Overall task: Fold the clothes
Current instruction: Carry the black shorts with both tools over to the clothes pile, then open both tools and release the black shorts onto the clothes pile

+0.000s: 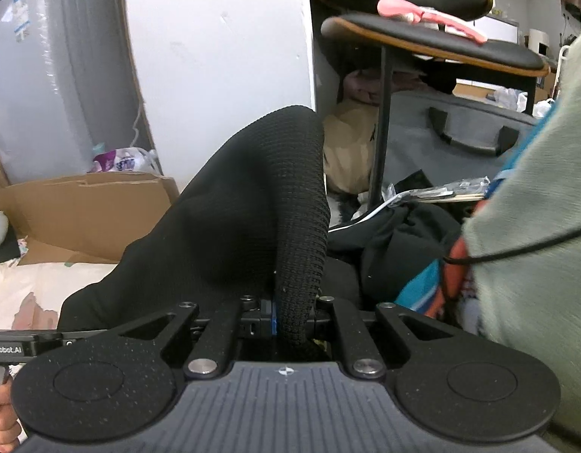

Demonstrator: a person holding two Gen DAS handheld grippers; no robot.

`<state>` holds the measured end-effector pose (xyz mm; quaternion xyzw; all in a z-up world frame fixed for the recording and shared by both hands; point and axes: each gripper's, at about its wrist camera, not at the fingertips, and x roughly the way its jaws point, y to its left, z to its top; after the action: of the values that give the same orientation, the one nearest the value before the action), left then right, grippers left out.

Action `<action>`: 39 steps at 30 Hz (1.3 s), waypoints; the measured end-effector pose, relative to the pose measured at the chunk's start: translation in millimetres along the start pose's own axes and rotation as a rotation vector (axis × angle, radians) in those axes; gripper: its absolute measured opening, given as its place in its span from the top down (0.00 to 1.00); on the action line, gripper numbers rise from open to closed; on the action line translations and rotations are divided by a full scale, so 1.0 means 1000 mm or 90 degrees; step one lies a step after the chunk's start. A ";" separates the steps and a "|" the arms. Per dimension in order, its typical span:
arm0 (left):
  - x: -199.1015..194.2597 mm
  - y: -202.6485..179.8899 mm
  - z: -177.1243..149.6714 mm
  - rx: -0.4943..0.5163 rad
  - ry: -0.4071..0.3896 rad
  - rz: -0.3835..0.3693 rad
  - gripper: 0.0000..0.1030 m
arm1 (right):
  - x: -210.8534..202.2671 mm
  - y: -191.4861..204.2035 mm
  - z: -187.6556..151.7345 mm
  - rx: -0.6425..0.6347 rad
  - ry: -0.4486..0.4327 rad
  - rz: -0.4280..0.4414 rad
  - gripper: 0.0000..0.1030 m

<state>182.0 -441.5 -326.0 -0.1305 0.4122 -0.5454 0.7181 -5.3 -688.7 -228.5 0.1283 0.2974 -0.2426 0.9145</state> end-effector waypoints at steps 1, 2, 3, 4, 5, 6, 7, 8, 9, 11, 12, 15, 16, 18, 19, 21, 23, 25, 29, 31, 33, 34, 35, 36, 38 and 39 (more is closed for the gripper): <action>0.004 0.003 0.002 0.002 0.000 0.002 0.69 | 0.006 -0.001 0.001 0.001 0.002 0.000 0.92; 0.008 0.005 0.003 0.003 0.001 0.004 0.69 | 0.013 -0.002 0.002 0.002 0.005 -0.003 0.91; 0.012 0.008 0.005 0.005 0.001 0.007 0.69 | 0.020 -0.002 0.003 0.002 0.008 -0.006 0.91; 0.016 0.011 0.006 0.007 0.001 0.009 0.69 | 0.027 -0.002 0.004 0.002 0.011 -0.010 0.91; 0.020 0.014 0.007 0.004 0.003 0.013 0.69 | 0.035 -0.002 0.004 0.000 0.014 -0.012 0.90; 0.024 0.018 0.008 0.000 0.005 0.016 0.69 | 0.043 -0.002 0.004 -0.003 0.017 -0.014 0.90; 0.027 0.021 0.009 -0.003 0.006 0.020 0.69 | 0.050 -0.002 0.004 -0.003 0.022 -0.015 0.90; 0.031 0.025 0.010 -0.006 0.008 0.023 0.69 | 0.057 -0.003 0.004 -0.004 0.026 -0.016 0.90; 0.035 0.029 0.011 -0.010 0.009 0.026 0.69 | 0.064 -0.004 0.004 -0.001 0.029 -0.017 0.90; 0.042 0.034 0.015 -0.010 0.013 0.031 0.69 | 0.076 -0.006 0.004 0.005 0.033 -0.022 0.91; 0.046 0.037 0.016 -0.010 0.015 0.035 0.69 | 0.081 -0.006 0.004 0.003 0.035 -0.024 0.91; 0.057 0.045 0.020 -0.007 0.024 0.043 0.69 | 0.097 -0.006 0.003 -0.007 0.042 -0.032 0.90; 0.060 0.048 0.021 -0.009 0.027 0.046 0.69 | 0.103 -0.006 0.002 -0.013 0.044 -0.036 0.90; 0.068 0.054 0.022 -0.013 0.034 0.051 0.69 | 0.114 -0.009 0.001 -0.010 0.048 -0.051 0.89; 0.073 0.056 0.022 -0.012 0.040 0.057 0.69 | 0.119 -0.010 0.000 -0.008 0.050 -0.059 0.89; 0.079 0.061 0.023 -0.011 0.047 0.066 0.69 | 0.131 -0.015 -0.001 -0.012 0.051 -0.096 0.89; 0.083 0.065 0.024 -0.013 0.053 0.069 0.68 | 0.142 -0.018 -0.003 -0.028 0.048 -0.142 0.88; 0.086 0.065 0.027 -0.008 0.058 0.069 0.68 | 0.146 -0.022 -0.003 -0.042 0.039 -0.166 0.88; 0.088 0.059 0.032 0.016 0.062 0.068 0.69 | 0.140 -0.017 -0.006 -0.067 0.031 -0.166 0.87; 0.089 0.057 0.035 0.014 0.059 0.063 0.69 | 0.131 -0.012 -0.008 -0.066 0.019 -0.157 0.87; 0.093 0.062 0.034 0.006 0.067 0.064 0.68 | 0.124 -0.007 -0.011 -0.056 0.013 -0.141 0.87; 0.095 0.066 0.034 -0.003 0.074 0.064 0.67 | 0.120 -0.003 -0.013 -0.050 0.012 -0.131 0.87; 0.096 0.070 0.034 -0.013 0.080 0.064 0.65 | 0.117 0.000 -0.015 -0.044 0.010 -0.121 0.87; 0.096 0.074 0.034 -0.030 0.084 0.058 0.64 | 0.113 0.006 -0.018 -0.041 0.009 -0.108 0.87; 0.092 0.076 0.037 -0.045 0.091 0.051 0.62 | 0.107 0.015 -0.025 -0.036 0.008 -0.083 0.86; 0.090 0.074 0.038 -0.036 0.089 0.057 0.60 | 0.105 0.020 -0.029 -0.035 0.008 -0.071 0.85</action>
<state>266.1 -504.1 -389.6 -0.0938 0.4824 -0.5086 0.7070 64.7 -699.5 -313.3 0.0881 0.3163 -0.2839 0.9009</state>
